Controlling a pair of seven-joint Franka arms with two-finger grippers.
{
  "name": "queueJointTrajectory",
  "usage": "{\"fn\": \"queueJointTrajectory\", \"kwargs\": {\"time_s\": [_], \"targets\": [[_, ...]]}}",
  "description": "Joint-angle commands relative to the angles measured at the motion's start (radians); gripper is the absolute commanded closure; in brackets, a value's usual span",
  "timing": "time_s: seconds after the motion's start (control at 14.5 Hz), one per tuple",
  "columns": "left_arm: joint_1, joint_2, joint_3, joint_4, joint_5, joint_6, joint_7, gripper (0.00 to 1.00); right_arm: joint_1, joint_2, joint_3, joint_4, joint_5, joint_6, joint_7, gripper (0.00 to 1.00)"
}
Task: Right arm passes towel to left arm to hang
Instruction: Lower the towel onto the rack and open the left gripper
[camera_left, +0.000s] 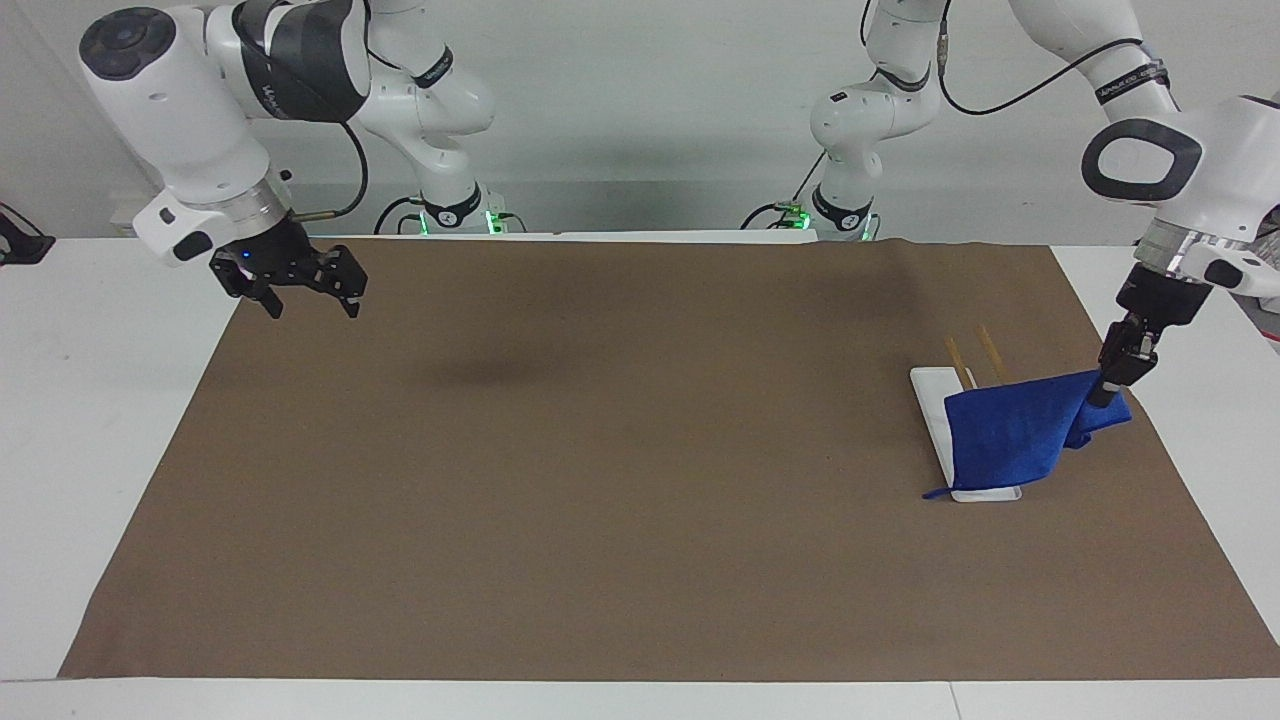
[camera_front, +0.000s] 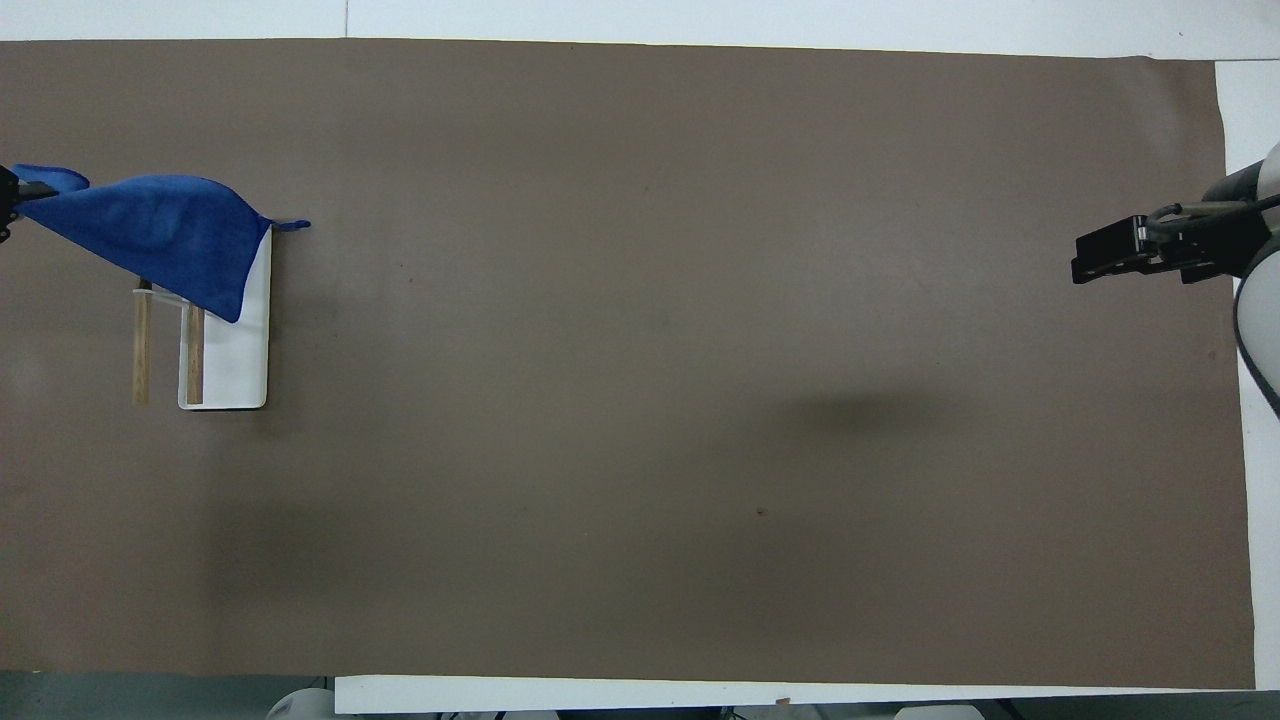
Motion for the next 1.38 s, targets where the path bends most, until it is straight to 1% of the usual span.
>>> {"fn": "queueJointTrajectory", "kwargs": {"time_s": [0.0, 0.21, 0.41, 0.62, 0.69, 0.76, 0.83, 0.97, 1.17, 1.31], "targets": [[0.009, -0.054, -0.003, -0.055, 0.003, -0.061, 0.017, 0.98, 0.001, 0.009, 0.0, 0.019, 0.019, -0.018, 0.013, 0.0], [0.011, -0.067, -0.001, -0.062, 0.009, -0.135, 0.017, 0.97, 0.001, 0.009, 0.0, 0.019, 0.019, -0.017, 0.013, 0.0], [0.029, -0.082, -0.001, -0.088, 0.086, -0.15, 0.043, 0.96, 0.001, 0.007, -0.003, 0.02, 0.019, -0.015, 0.007, 0.0], [0.032, -0.09, -0.001, -0.105, 0.087, -0.15, 0.074, 0.95, 0.004, -0.007, -0.006, 0.02, 0.019, -0.012, 0.007, 0.0], [0.032, -0.09, -0.001, -0.105, 0.087, -0.15, 0.071, 0.75, 0.004, -0.014, -0.003, 0.017, 0.019, -0.012, 0.007, 0.0], [0.032, -0.09, -0.001, -0.103, 0.089, -0.149, 0.069, 0.36, 0.003, -0.019, -0.003, 0.01, 0.019, -0.012, 0.007, 0.0], [0.035, -0.09, 0.0, -0.101, 0.09, -0.152, 0.066, 0.0, 0.004, -0.021, -0.003, 0.008, 0.019, -0.014, 0.01, 0.0], [0.075, -0.084, -0.001, -0.082, 0.116, -0.16, 0.071, 0.0, 0.004, -0.021, -0.001, 0.008, 0.019, -0.014, 0.01, 0.0], [0.08, -0.074, -0.001, -0.005, 0.182, -0.228, 0.071, 0.0, 0.001, -0.021, -0.003, 0.008, 0.019, -0.014, 0.007, 0.0], [0.065, -0.076, -0.001, 0.055, 0.25, -0.284, 0.073, 0.0, 0.0, -0.021, -0.003, 0.008, 0.019, -0.014, 0.012, 0.0]]}}
